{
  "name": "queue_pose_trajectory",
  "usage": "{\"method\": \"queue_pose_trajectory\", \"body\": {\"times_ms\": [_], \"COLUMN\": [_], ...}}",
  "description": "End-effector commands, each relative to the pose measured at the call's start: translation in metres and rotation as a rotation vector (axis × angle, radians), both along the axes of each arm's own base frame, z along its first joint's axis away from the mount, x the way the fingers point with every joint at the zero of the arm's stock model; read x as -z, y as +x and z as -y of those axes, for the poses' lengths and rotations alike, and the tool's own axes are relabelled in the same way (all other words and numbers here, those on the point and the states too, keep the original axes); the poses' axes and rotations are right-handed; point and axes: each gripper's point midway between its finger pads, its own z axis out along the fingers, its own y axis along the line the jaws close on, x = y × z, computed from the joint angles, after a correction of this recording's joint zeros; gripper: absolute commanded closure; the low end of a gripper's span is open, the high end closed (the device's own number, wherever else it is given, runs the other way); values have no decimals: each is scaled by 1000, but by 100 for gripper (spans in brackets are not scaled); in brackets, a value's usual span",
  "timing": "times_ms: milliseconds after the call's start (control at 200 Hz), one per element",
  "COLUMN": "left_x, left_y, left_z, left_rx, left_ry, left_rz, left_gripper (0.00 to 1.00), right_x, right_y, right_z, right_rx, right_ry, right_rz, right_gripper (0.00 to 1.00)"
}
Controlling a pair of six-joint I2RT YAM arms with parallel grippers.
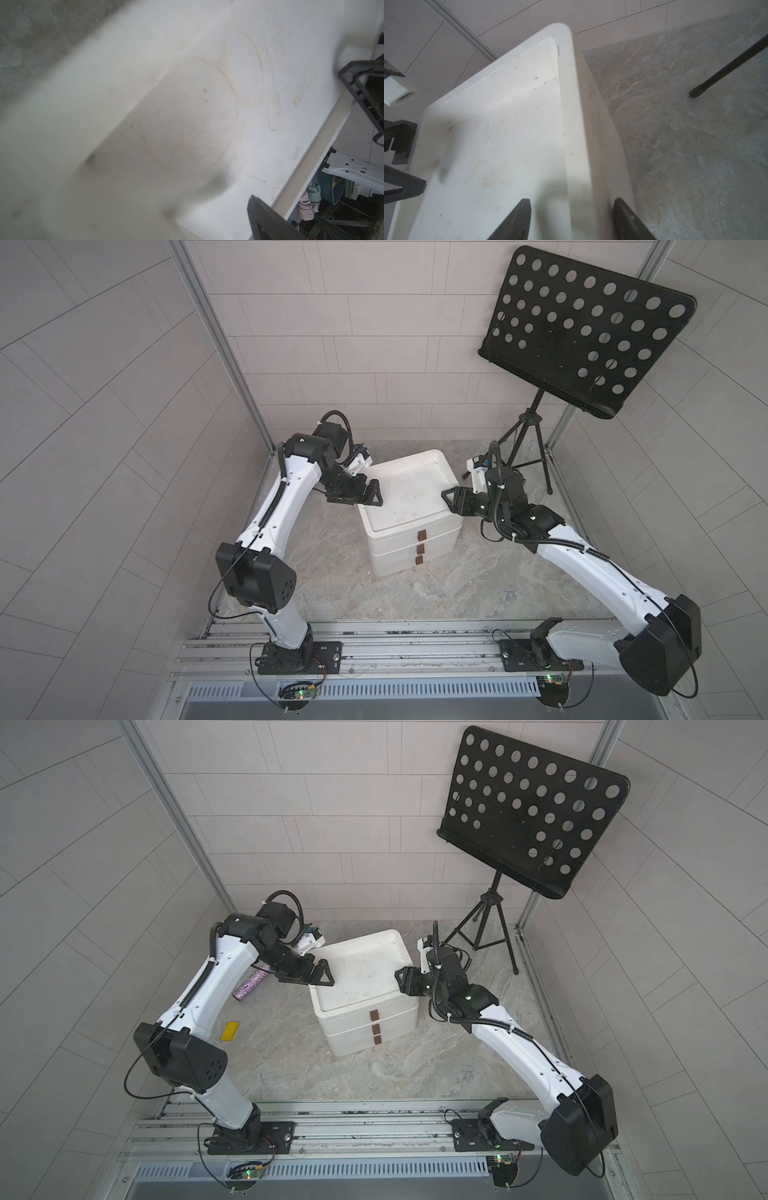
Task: Place the umbrella in the drawer by color
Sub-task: Move the storage box to the center of the board.
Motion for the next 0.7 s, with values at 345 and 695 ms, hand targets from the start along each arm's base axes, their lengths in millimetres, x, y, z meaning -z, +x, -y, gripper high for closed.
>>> {"method": "queue_pose_trajectory", "body": {"times_ms": [345, 695], "left_x": [-9, -6], "left_y": [50, 80], "left_z": [30, 36], "left_rx": [25, 22], "left_ry": [-91, -88], "left_rz": [55, 76], "left_gripper": [2, 2], "right_x": [5, 16], "right_y": [2, 33], "right_z": [-45, -38], "right_rx": [-96, -51], "right_ry": [105, 74], "right_rz": [-32, -54], "right_gripper": [48, 48]}}
